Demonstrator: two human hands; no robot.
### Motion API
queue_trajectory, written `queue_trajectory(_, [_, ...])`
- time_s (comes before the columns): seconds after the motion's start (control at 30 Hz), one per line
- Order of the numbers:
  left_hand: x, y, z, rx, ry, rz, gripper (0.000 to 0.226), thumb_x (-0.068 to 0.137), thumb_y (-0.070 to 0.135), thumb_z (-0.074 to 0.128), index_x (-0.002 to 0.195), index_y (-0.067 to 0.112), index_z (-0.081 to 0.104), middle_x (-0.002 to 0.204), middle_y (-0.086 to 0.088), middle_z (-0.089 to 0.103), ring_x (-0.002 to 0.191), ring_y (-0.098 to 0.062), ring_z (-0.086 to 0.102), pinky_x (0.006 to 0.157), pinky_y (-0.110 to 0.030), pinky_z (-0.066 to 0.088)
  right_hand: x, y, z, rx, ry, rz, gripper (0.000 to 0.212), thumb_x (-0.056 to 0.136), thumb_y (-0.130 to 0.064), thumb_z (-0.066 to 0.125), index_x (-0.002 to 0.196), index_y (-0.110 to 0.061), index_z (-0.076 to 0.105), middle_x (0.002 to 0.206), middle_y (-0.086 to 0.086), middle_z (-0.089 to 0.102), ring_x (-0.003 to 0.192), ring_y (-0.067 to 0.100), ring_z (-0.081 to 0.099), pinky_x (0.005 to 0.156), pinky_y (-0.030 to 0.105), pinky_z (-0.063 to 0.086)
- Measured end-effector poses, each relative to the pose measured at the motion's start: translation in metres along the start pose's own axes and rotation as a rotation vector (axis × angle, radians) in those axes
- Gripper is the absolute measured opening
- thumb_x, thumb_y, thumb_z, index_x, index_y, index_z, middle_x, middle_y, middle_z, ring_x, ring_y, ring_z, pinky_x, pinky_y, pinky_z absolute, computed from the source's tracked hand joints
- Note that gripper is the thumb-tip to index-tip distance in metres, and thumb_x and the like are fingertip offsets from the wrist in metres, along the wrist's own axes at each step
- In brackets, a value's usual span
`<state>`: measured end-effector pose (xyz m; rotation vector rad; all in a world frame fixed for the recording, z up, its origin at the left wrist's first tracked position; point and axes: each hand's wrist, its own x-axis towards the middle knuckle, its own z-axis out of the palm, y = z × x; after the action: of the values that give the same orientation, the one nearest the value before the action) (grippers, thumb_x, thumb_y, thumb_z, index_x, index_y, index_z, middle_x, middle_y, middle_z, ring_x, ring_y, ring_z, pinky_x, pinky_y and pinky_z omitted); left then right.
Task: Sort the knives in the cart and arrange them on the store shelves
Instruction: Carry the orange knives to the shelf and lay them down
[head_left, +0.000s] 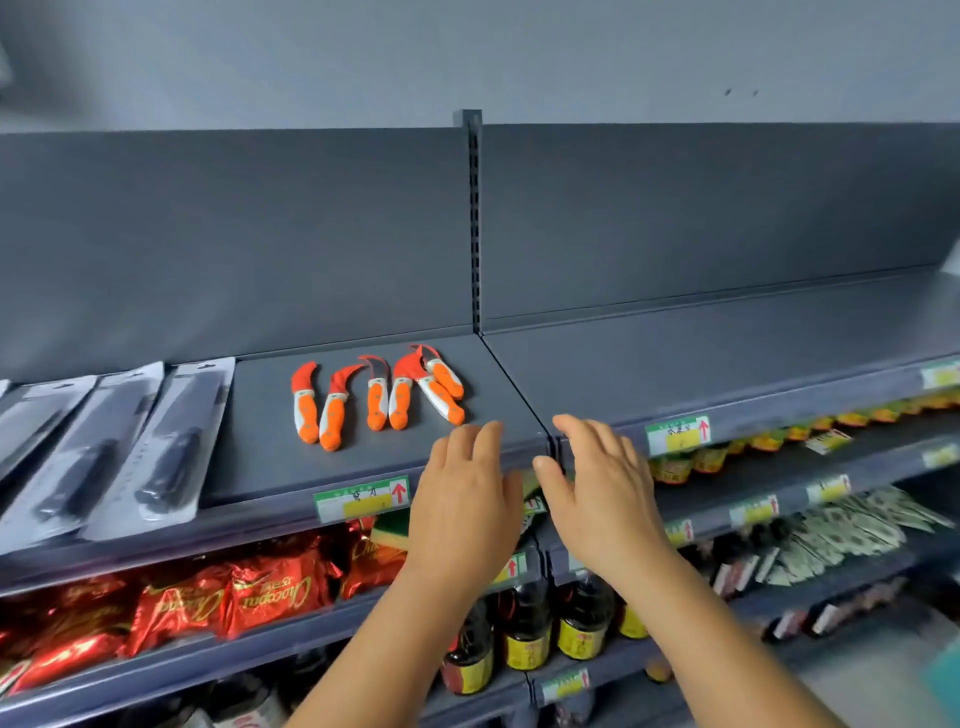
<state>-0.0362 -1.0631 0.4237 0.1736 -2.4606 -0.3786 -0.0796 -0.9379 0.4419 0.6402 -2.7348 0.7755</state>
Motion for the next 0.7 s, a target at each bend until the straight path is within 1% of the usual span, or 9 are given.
queue_trajectory(0.13, [-0.042, 0.03, 0.023, -0.001, -0.16, 0.112, 0.048, 0.078, 0.022, 0.071, 0.121, 0.008, 0.059, 0.107, -0.007, 0.064, 0.093, -0.029, 0.062, 0.078, -0.035, 0.052, -0.057, 0.042, 0.002, -0.045, -0.033, 0.144, 0.052, 0.097, -0.046, 0.032, 0.144, -0.024, 0.032, 0.147, -0.004, 0.036, 0.136, 0.018, 0.03, 0.11, 0.033, 0.023])
queue_trajectory(0.2, [-0.063, 0.049, 0.036, -0.035, -0.264, 0.139, 0.048, 0.085, 0.025, 0.063, 0.129, 0.008, 0.054, 0.114, -0.007, 0.06, 0.103, -0.029, 0.057, 0.087, -0.036, 0.048, -0.088, 0.065, 0.003, -0.057, -0.062, 0.238, 0.052, 0.098, -0.045, 0.035, 0.145, -0.024, 0.03, 0.148, -0.005, 0.034, 0.137, 0.018, 0.028, 0.112, 0.032, 0.021])
queue_trajectory(0.27, [-0.08, 0.061, 0.047, -0.064, -0.322, 0.164, 0.047, 0.089, 0.026, 0.057, 0.132, 0.008, 0.051, 0.118, -0.008, 0.058, 0.106, -0.031, 0.055, 0.091, -0.037, 0.045, -0.11, 0.08, 0.004, -0.059, -0.082, 0.293, 0.052, 0.097, -0.044, 0.038, 0.144, -0.023, 0.032, 0.147, -0.004, 0.036, 0.136, 0.019, 0.03, 0.112, 0.034, 0.022])
queue_trajectory(0.33, [-0.101, 0.083, 0.06, -0.076, -0.417, 0.208, 0.048, 0.092, 0.029, 0.053, 0.135, 0.01, 0.047, 0.123, -0.008, 0.055, 0.111, -0.03, 0.052, 0.095, -0.036, 0.041, -0.138, 0.1, 0.002, -0.066, -0.096, 0.407, 0.057, 0.093, -0.051, 0.031, 0.142, -0.022, 0.036, 0.144, -0.001, 0.041, 0.133, 0.021, 0.034, 0.11, 0.036, 0.026])
queue_trajectory(0.4, [-0.119, 0.1, 0.072, -0.093, -0.518, 0.235, 0.049, 0.095, 0.032, 0.045, 0.141, 0.014, 0.039, 0.133, -0.005, 0.048, 0.119, -0.026, 0.045, 0.101, -0.032, 0.035, -0.166, 0.117, 0.001, -0.091, -0.104, 0.471, 0.072, 0.083, -0.059, 0.019, 0.14, -0.021, 0.041, 0.14, 0.002, 0.047, 0.13, 0.024, 0.04, 0.107, 0.037, 0.03])
queue_trajectory(0.43, [-0.129, 0.111, 0.078, -0.1, -0.56, 0.256, 0.05, 0.096, 0.033, 0.043, 0.142, 0.015, 0.036, 0.134, -0.004, 0.046, 0.12, -0.025, 0.043, 0.103, -0.031, 0.033, -0.181, 0.127, 0.0, -0.104, -0.11, 0.514, 0.069, 0.084, -0.058, 0.022, 0.138, -0.02, 0.043, 0.139, 0.003, 0.048, 0.129, 0.024, 0.041, 0.105, 0.036, 0.031])
queue_trajectory(0.53, [-0.158, 0.145, 0.093, -0.091, -0.675, 0.313, 0.051, 0.095, 0.033, 0.043, 0.143, 0.016, 0.033, 0.137, -0.004, 0.043, 0.122, -0.024, 0.04, 0.103, -0.031, 0.032, -0.226, 0.16, -0.007, -0.122, -0.114, 0.619, 0.05, 0.095, -0.043, 0.042, 0.14, -0.02, 0.04, 0.142, 0.002, 0.045, 0.132, 0.023, 0.038, 0.106, 0.034, 0.029])
queue_trajectory(0.63, [-0.191, 0.182, 0.104, -0.081, -0.804, 0.37, 0.054, 0.096, 0.035, 0.04, 0.146, 0.018, 0.027, 0.145, -0.003, 0.035, 0.129, -0.023, 0.034, 0.106, -0.031, 0.027, -0.273, 0.19, -0.015, -0.124, -0.128, 0.735, 0.051, 0.095, -0.044, 0.039, 0.14, -0.02, 0.041, 0.141, 0.001, 0.046, 0.13, 0.022, 0.04, 0.105, 0.034, 0.03])
queue_trajectory(0.7, [-0.215, 0.208, 0.112, -0.075, -0.871, 0.409, 0.054, 0.097, 0.036, 0.039, 0.147, 0.02, 0.024, 0.148, -0.002, 0.032, 0.132, -0.022, 0.032, 0.108, -0.031, 0.026, -0.305, 0.209, -0.024, -0.114, -0.124, 0.815, 0.06, 0.088, -0.05, 0.028, 0.138, -0.02, 0.044, 0.138, 0.001, 0.049, 0.127, 0.023, 0.044, 0.103, 0.034, 0.033])
